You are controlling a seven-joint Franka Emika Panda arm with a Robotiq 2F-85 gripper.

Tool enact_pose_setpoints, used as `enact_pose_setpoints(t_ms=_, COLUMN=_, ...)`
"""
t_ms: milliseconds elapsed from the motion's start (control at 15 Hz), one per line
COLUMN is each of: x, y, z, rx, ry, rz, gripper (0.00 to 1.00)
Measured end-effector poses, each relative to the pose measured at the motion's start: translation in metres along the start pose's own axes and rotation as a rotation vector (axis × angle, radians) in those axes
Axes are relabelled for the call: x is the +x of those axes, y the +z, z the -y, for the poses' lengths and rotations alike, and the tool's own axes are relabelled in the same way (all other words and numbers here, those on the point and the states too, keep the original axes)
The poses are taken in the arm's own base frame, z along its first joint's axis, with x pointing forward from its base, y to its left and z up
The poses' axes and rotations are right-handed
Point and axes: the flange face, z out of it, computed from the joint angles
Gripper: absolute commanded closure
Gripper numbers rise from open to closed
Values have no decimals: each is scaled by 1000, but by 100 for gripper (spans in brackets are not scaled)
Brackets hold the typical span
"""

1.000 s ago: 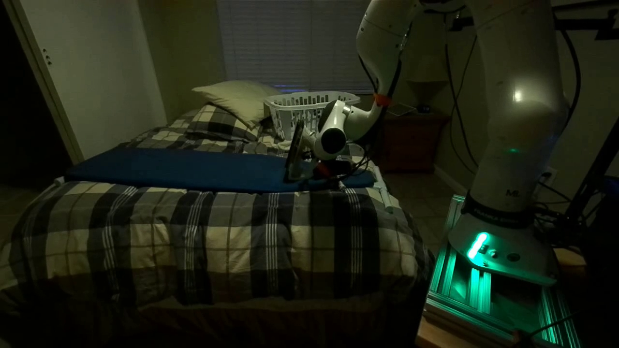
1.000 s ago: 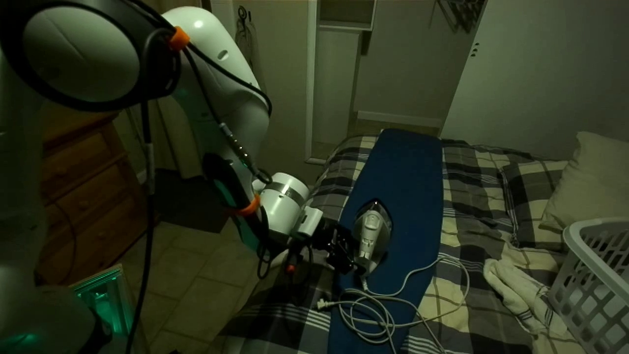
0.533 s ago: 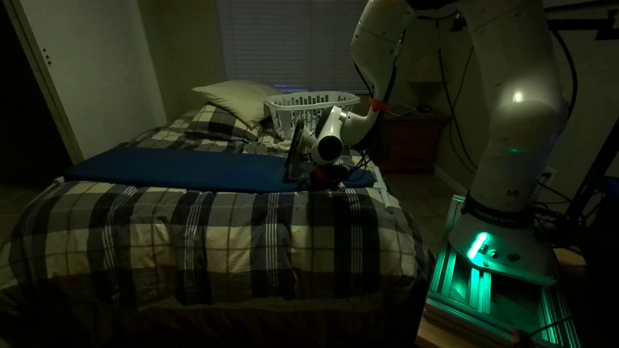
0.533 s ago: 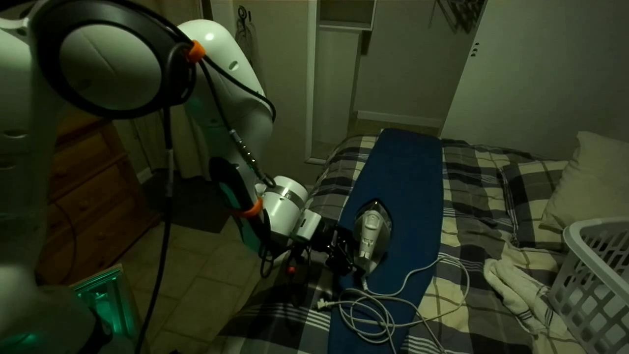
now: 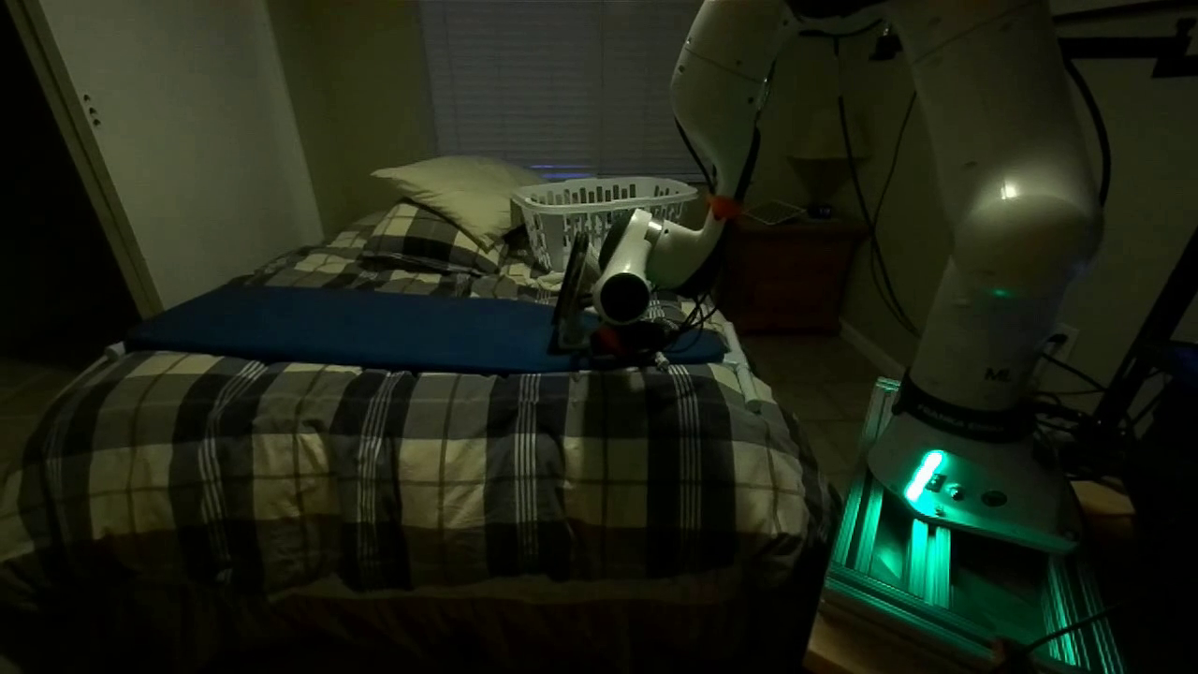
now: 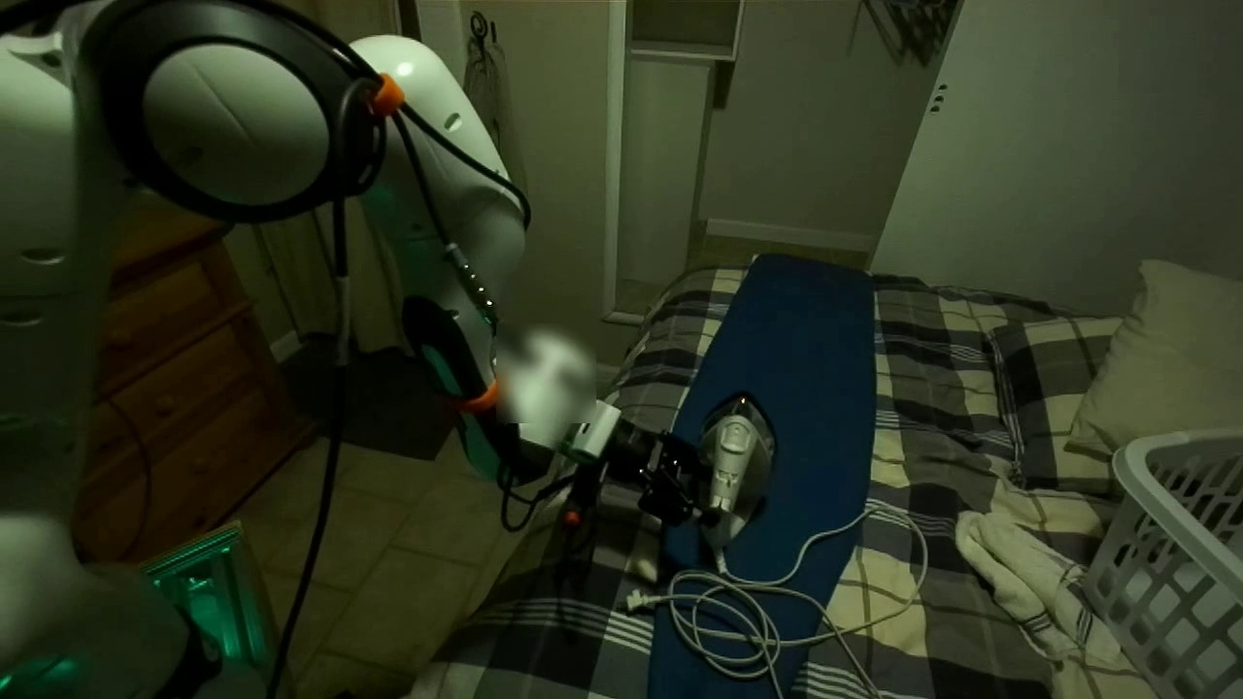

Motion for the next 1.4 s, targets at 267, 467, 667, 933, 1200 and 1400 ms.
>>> enact_pose_setpoints(t_ms=267, x=1, y=-2, z=1, rx=-19, ry=7, rz=-12, gripper=48)
enact_pose_setpoints(t_ms=467, x=1, y=-1, z=1, rx=-30, ry=11, rz=-16, gripper=70)
enact_pose_setpoints(t_ms=667, x=-1, y=-1, z=0, rx=-36, ry=10, rz=-14, gripper=85)
enact_pose_setpoints(t_ms=933, x=-4, y=-3, z=1, rx=-33, ry=5, rz=-11, gripper=82)
enact_pose_setpoints(t_ms=1200, x=-5, y=-4, z=1, rx=-32, ry=4, rz=-12, gripper=85)
enact_pose_setpoints(t_ms=1400, x=-5, y=-4, z=2, rx=-31, ry=4, rz=-12, gripper=37)
